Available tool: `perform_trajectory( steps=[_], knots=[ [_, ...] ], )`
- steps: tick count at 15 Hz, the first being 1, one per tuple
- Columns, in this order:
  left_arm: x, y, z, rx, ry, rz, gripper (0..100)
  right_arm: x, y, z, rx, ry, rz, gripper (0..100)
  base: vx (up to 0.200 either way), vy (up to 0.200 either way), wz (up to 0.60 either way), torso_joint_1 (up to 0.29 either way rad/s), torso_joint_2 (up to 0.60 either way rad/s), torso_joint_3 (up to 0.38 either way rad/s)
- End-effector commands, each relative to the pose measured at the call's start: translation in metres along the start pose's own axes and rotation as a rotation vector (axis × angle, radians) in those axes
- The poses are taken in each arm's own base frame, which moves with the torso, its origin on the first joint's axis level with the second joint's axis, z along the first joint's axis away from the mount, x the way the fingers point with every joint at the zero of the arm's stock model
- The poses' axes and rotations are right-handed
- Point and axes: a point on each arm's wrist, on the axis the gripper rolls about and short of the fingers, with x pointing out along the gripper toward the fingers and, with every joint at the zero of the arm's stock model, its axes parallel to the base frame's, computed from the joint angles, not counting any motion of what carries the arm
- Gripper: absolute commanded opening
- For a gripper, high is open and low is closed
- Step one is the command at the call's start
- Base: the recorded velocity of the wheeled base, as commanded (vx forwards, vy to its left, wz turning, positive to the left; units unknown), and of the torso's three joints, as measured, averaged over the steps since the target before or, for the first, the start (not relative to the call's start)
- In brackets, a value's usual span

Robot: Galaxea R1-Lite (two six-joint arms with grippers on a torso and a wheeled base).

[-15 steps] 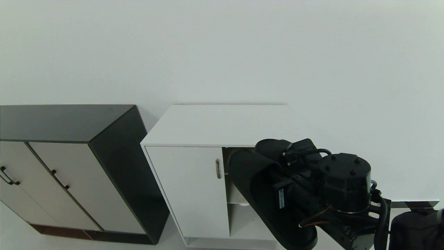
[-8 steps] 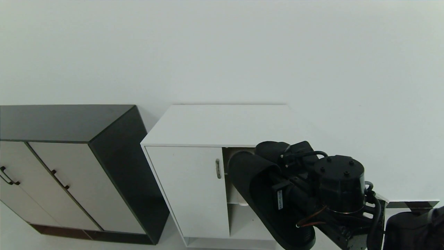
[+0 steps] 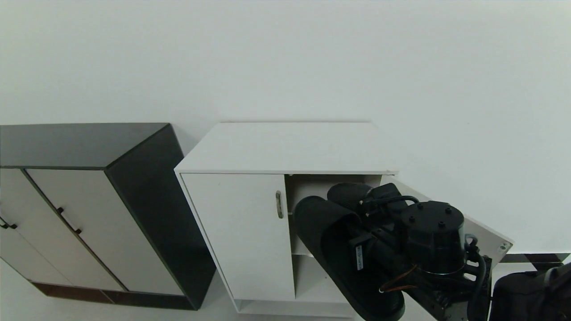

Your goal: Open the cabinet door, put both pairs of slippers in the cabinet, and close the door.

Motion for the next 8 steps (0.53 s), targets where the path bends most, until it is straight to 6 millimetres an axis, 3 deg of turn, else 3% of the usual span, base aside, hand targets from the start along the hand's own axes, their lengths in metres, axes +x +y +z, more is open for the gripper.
perform_trajectory(
  steps=[1, 8],
  knots=[
    [0.0001, 0.0, 0.0, 0.0, 0.001, 0.0, 0, 0.0003, -0.0001, -0.0008, -0.001, 0.005, 0.009, 0, 0.0, 0.0, 0.0, -0.227, 0.56, 0.32],
    [0.0001, 0.0, 0.0, -0.002, 0.001, 0.0, 0, 0.0013, -0.0005, -0.0035, -0.006, 0.013, 0.006, 0, 0.0, 0.0, 0.0, -0.214, 0.53, 0.318]
  ],
)
